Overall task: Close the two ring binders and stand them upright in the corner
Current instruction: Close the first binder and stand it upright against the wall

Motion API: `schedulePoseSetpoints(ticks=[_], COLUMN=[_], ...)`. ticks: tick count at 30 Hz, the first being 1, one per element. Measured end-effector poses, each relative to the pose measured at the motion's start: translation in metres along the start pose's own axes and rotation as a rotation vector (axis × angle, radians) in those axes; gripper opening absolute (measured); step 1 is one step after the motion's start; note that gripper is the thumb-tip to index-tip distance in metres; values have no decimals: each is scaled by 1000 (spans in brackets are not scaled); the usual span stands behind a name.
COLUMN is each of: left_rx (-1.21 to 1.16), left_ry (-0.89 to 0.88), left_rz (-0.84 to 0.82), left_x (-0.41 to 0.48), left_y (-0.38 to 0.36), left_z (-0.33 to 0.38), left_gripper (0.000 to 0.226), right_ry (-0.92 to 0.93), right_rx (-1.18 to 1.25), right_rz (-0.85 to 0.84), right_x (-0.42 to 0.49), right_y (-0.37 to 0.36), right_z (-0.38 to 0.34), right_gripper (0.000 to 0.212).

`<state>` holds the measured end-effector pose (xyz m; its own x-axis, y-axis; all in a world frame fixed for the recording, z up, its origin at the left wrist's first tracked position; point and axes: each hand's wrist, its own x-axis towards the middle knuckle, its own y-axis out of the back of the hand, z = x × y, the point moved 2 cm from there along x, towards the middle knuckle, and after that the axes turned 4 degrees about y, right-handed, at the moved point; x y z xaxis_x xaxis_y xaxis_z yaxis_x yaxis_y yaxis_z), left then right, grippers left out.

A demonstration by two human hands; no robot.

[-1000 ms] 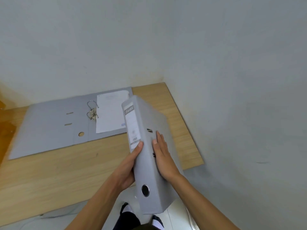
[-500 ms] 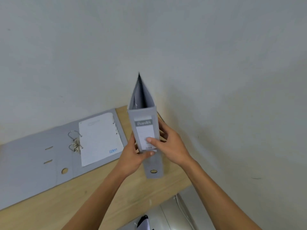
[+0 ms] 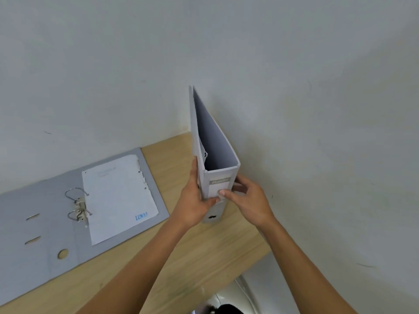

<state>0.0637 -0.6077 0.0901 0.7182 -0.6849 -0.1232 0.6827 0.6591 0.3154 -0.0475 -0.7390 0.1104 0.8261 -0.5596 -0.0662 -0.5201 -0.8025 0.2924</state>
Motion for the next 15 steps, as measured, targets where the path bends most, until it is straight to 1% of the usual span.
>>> schedulePoseSetpoints(ticks=[3, 4, 7, 10, 12, 15], left_rx=[-5, -11, -16, -22, -2, 8], left_ry=[-2, 1, 11, 19, 11, 11], left_rz=[7, 12, 23, 39, 48, 56], left_x=[22, 28, 52, 68, 80, 99], left_y=[-4, -5, -6, -6, -5, -5], left_z=[0, 0, 2, 8, 11, 10], left_gripper=[119, 120, 118, 118, 119, 119], right_ry=[-15, -28, -70, -74, -80, -107], right_rx=[-109, -112, -33, 25, 56, 115], right_rz=[133, 164, 175, 220, 251, 279], right_x=[13, 17, 36, 55, 66, 79], right_y=[2, 0, -4, -7, -7, -9], right_z=[-1, -1, 2, 2, 0, 3], right_gripper=[45, 42, 29, 23, 24, 31])
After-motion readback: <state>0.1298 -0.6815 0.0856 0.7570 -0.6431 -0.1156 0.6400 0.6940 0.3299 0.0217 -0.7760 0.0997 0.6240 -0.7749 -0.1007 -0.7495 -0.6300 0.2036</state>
